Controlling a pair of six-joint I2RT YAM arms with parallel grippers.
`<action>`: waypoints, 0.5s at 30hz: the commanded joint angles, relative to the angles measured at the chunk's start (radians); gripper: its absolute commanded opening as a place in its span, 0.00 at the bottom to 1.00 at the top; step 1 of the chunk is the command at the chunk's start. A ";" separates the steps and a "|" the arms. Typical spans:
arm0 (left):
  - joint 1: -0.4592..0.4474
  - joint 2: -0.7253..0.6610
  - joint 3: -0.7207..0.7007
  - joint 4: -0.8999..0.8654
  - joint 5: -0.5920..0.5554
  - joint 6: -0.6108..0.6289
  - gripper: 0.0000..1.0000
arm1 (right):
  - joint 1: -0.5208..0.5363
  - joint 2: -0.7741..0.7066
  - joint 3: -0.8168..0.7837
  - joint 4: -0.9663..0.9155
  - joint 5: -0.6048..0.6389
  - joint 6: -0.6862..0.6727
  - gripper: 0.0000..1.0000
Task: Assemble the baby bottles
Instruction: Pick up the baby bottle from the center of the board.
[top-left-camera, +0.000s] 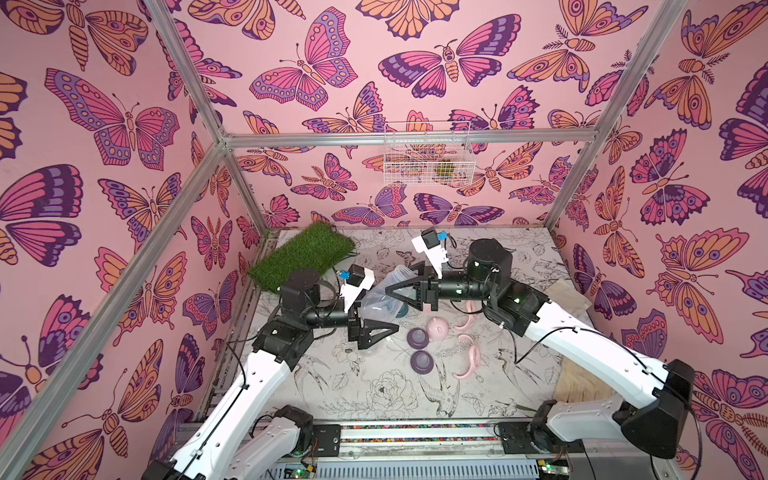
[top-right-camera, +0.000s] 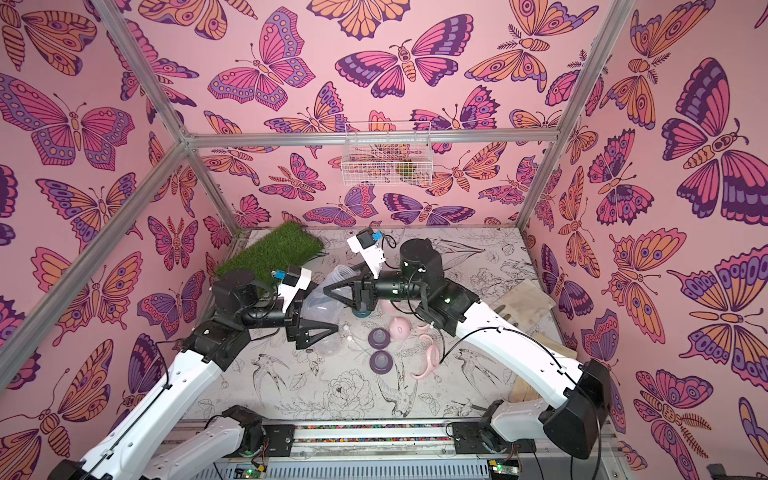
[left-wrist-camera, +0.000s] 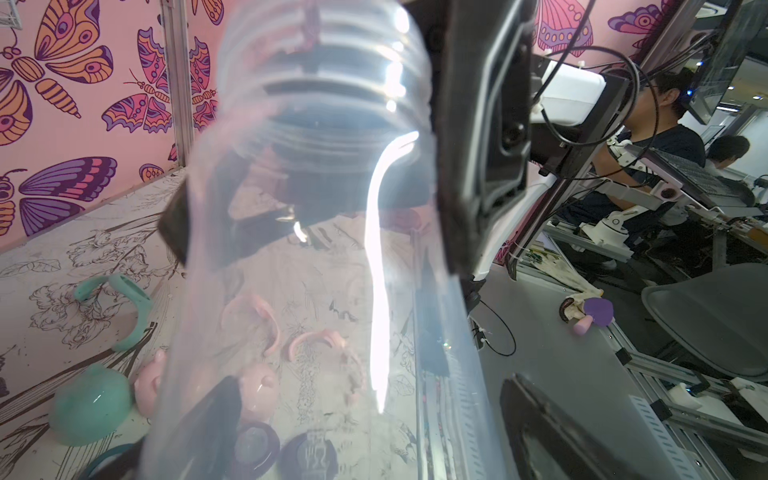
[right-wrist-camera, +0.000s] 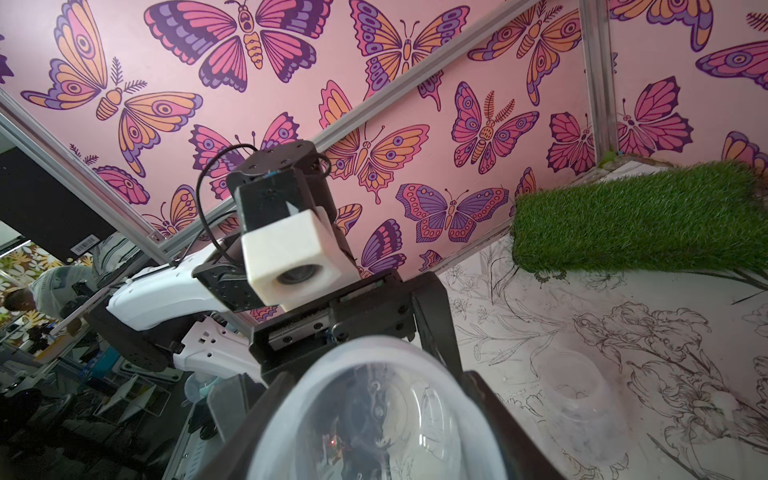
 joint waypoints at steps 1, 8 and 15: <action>-0.013 0.000 -0.014 0.045 0.002 0.002 1.00 | 0.004 0.012 -0.008 0.093 -0.034 0.043 0.01; -0.019 0.000 -0.021 0.066 -0.023 -0.007 0.98 | 0.005 0.008 -0.028 0.134 -0.033 0.071 0.00; -0.019 -0.002 -0.020 0.070 -0.096 -0.019 0.69 | 0.008 0.003 -0.037 0.138 -0.038 0.077 0.00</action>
